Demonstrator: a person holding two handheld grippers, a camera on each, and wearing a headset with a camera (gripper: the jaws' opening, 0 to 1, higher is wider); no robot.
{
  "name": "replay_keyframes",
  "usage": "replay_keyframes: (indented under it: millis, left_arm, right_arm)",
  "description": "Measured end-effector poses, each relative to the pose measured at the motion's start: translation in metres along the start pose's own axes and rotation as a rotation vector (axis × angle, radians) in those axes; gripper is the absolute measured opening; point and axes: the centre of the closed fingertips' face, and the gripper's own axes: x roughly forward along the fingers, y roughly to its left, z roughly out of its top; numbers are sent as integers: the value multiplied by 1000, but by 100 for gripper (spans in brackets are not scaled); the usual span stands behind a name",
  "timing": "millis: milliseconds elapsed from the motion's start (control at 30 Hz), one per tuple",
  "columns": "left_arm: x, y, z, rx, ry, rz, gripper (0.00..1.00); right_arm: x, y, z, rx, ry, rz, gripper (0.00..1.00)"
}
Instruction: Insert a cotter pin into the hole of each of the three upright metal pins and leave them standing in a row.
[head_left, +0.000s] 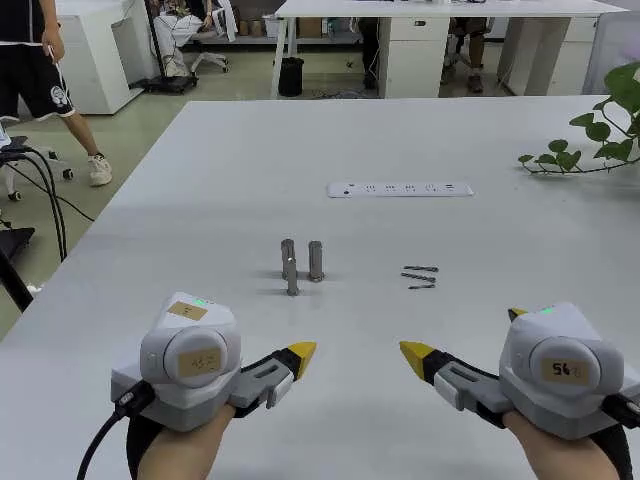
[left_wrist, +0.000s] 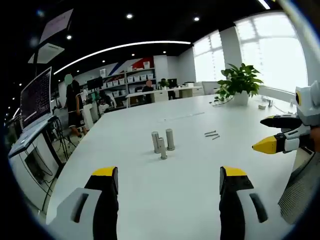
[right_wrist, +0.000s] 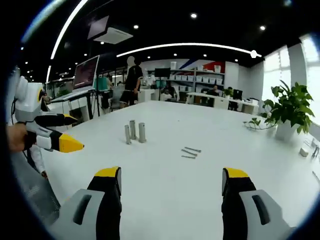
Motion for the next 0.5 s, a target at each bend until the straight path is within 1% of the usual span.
replay_keyframes:
  millis: [300,500]
  left_arm:
    - [0,-1,-1,-6,6,-4,79]
    - [0,0,0,-8,0,-1,79]
  right_arm:
    - [0,0,0,-3,-3,-2,77]
    - [0,0,0,-6,-5,-2,77]
